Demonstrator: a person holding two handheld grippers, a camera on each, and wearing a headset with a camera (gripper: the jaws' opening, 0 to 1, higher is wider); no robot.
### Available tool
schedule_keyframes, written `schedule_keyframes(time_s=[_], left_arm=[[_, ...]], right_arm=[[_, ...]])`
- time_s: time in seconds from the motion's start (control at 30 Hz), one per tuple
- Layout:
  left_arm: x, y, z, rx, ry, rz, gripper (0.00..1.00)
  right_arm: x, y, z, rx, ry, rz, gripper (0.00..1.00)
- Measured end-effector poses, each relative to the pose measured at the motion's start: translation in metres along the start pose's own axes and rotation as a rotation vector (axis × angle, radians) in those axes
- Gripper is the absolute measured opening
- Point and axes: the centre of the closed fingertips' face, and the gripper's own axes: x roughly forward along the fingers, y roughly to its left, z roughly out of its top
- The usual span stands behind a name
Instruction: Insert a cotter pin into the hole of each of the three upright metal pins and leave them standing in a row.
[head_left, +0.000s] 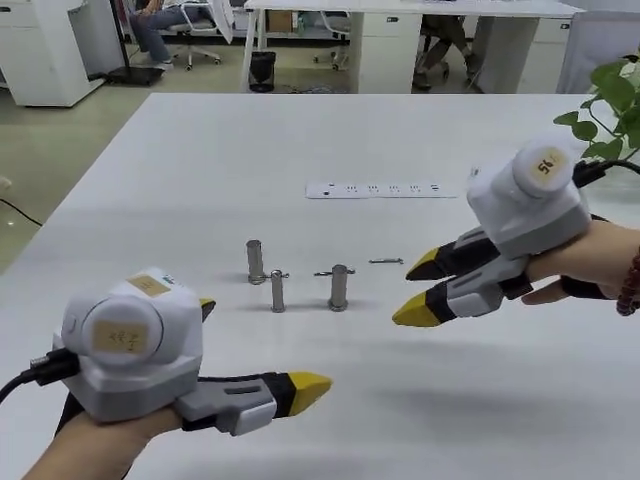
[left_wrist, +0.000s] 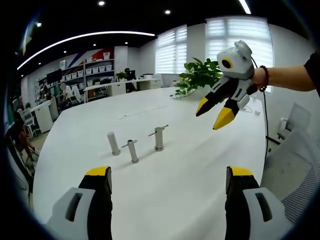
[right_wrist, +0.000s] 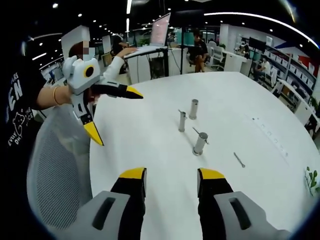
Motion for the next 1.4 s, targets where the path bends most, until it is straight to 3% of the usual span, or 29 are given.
schedule_keyframes(time_s=[0.27, 0.63, 1.13, 1.4], left_arm=[[-0.010, 0.005, -0.004, -0.011, 0.001, 0.021, 0.94], [-0.015, 0.013, -0.005, -0.022, -0.003, 0.049, 0.94], [-0.014, 0.022, -0.012, -0.053, 0.007, 0.064, 0.93], [-0.008, 0.024, -0.011, -0.062, 0.009, 0.065, 0.92]], right_arm=[[0.005, 0.006, 0.006, 0.031, -0.013, -0.008, 0.38], [0.024, 0.003, 0.034, 0.076, -0.111, -0.021, 0.42], [0.057, -0.008, 0.061, 0.126, -0.188, -0.001, 0.42], [0.066, -0.025, 0.075, 0.116, -0.227, -0.041, 0.40]])
